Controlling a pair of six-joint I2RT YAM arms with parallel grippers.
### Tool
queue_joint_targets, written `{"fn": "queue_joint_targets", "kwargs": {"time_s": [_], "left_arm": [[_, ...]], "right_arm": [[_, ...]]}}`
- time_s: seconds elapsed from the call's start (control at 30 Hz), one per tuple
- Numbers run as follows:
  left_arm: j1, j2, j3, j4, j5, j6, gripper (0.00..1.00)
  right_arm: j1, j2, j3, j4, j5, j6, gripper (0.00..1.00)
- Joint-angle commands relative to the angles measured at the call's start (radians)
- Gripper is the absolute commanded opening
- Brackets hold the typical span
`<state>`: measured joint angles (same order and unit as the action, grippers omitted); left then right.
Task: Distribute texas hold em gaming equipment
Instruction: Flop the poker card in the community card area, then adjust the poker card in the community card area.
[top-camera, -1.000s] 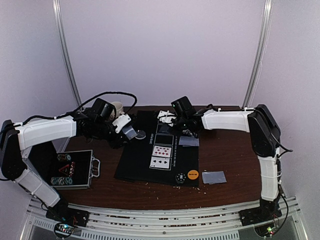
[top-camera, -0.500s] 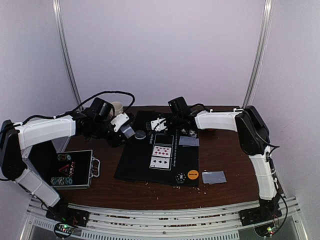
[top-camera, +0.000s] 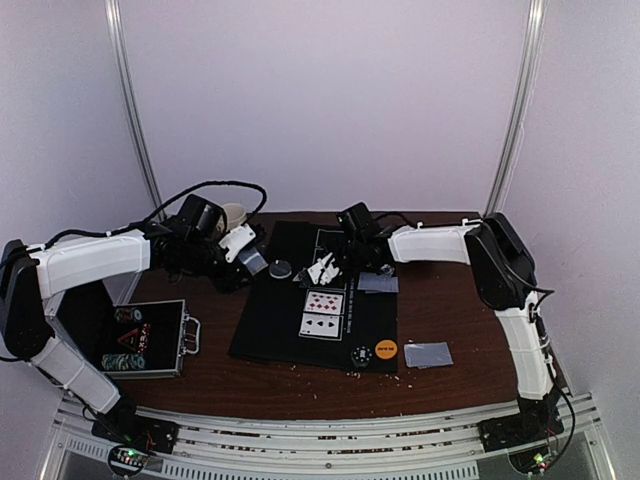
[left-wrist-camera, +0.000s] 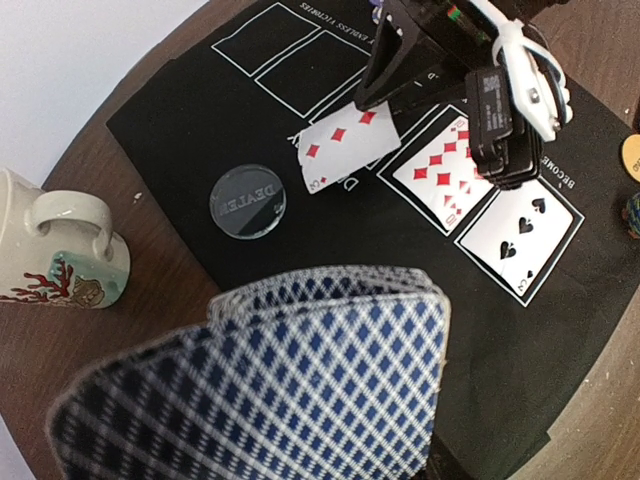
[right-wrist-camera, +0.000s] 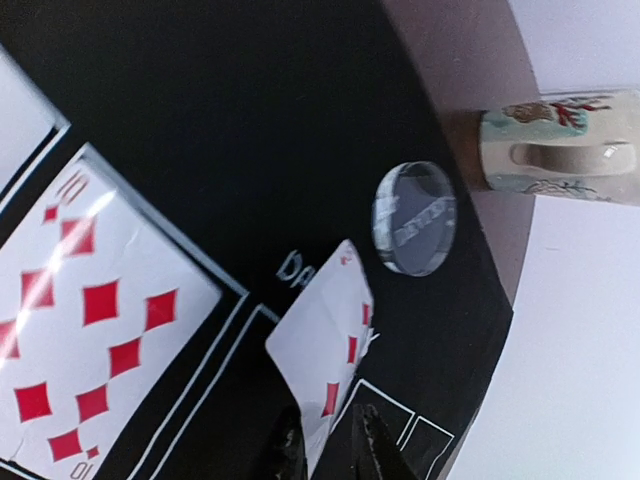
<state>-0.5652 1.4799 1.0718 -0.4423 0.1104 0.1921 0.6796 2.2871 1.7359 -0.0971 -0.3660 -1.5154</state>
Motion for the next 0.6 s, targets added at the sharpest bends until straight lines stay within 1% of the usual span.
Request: {"fn": "queue_joint_targets", "kwargs": {"time_s": [0.0,0.1,0.17,0.23,0.37,0.47,0.57], "left_arm": [[0.011,0.003,0.019,0.039,0.009,0.0,0.42],[0.01,0.005,0.019,0.04,0.009,-0.001,0.42],[0.01,0.005,0.019,0.039,0.009,0.0,0.42],[0.011,0.002,0.019,0.039,0.008,-0.001,0.42],[0.01,-0.002,0.02,0.04,0.012,-0.002,0.42],[0.011,-0.011,0.018,0.04,0.005,-0.002,0.42],[0.01,-0.021,0.016,0.042,0.0,-0.003,0.42]], "right_arm": [[-0.019,-0.036,-0.062,-0.062,0.058,-0.113,0.22],[-0.029,-0.055,-0.088,-0.05,0.099,-0.134,0.28],[-0.039,-0.077,-0.113,0.004,0.11,-0.101,0.31],[-0.052,-0.11,-0.146,0.08,0.117,-0.053,0.38],[-0.06,-0.179,-0.246,0.289,0.163,0.078,0.45],[-0.058,-0.251,-0.352,0.484,0.173,0.258,0.49],[-0.04,-0.335,-0.435,0.654,0.212,0.59,0.53]]}}
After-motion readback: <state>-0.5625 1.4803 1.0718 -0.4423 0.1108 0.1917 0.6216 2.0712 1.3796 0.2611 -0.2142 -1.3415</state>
